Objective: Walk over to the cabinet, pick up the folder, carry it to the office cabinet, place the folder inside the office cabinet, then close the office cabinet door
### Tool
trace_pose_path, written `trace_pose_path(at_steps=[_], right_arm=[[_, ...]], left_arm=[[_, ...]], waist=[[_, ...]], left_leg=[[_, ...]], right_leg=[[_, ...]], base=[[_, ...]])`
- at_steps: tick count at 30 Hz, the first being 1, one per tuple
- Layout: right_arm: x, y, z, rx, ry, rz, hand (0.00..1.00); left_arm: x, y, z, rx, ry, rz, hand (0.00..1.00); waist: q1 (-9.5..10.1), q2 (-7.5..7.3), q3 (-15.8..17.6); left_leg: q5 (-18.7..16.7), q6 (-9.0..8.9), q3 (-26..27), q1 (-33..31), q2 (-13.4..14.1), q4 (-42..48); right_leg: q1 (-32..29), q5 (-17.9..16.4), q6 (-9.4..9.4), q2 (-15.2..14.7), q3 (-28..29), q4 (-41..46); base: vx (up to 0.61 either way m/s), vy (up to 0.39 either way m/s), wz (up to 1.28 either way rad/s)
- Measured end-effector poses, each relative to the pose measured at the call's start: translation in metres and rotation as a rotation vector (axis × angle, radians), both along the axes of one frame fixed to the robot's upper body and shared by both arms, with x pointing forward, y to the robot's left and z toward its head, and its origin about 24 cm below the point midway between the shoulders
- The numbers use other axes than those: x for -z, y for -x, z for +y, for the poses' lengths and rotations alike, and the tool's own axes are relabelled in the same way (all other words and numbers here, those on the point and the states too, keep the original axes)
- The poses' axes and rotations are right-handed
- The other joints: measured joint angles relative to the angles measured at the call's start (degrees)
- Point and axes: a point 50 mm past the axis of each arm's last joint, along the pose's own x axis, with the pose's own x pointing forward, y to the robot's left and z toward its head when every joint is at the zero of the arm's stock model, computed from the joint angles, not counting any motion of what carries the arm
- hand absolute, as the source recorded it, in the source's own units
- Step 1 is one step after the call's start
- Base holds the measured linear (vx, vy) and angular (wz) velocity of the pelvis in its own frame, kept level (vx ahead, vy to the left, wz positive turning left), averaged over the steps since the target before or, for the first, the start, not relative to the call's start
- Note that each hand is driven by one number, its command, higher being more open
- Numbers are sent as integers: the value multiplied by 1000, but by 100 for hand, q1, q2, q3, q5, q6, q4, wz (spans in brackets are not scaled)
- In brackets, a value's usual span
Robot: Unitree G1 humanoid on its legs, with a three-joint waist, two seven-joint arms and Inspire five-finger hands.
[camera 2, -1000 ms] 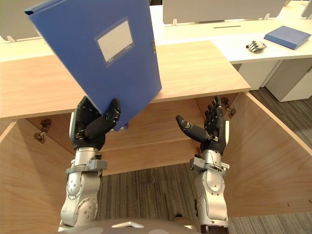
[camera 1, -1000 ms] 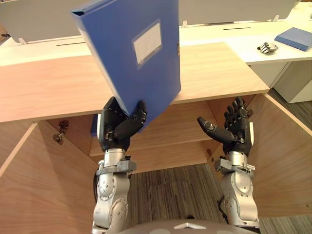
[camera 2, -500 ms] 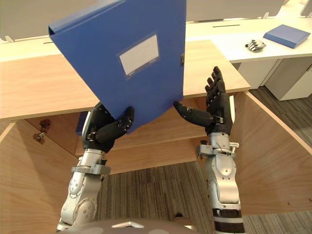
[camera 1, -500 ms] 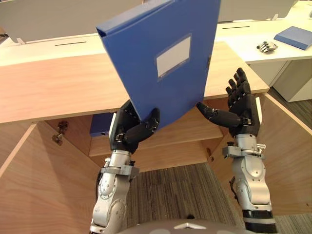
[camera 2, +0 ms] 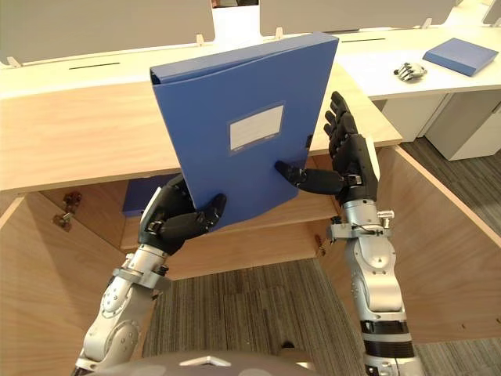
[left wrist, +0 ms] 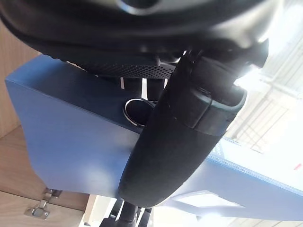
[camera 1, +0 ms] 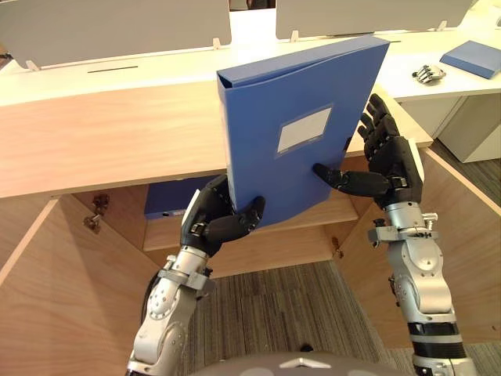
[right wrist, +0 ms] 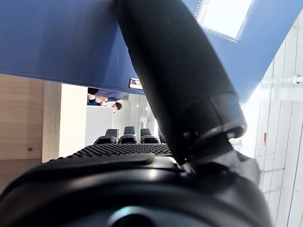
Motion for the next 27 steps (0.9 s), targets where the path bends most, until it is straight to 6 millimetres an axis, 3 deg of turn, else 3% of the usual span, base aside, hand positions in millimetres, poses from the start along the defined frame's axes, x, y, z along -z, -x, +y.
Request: trace_pose_path(at_steps=[8,9,15,22,27], right_arm=[[16,-4,-2,-103,112,106,100],[19,-4,0,-123,115,117,0],[20,-5,0,-142,108,124,0],[37,-8,6,-178,80,211,0],[40,-8,16,-168,-2,198,0]], left_arm=[[-3,-8,12,27,-75,-28,0],[-7,-10,13,31,-78,-45,0],[-15,-22,10,47,-73,-91,0],[-8,-27,30,-70,-71,-58,0],[-7,-28,31,-96,-66,-58,0]], waist=[[-1,2,-2],[1,7,-4],[3,16,-22],[13,23,-28],[44,16,-34]], left_leg=[[1,1,2,-5,-2,-3],[1,1,1,-6,-2,-3],[7,8,4,-4,-1,-5],[35,12,8,-4,-6,-38],[36,12,2,-2,-7,-40]], right_leg=[[-7,7,-6,0,0,-1],[-7,8,-7,0,0,-2],[-8,27,-20,2,1,-5],[-16,51,-30,5,3,-22],[-14,65,-36,3,2,-22]], base=[[0,0,0],[0,0,0],[0,0,0],[0,0,0],[0,0,0]])
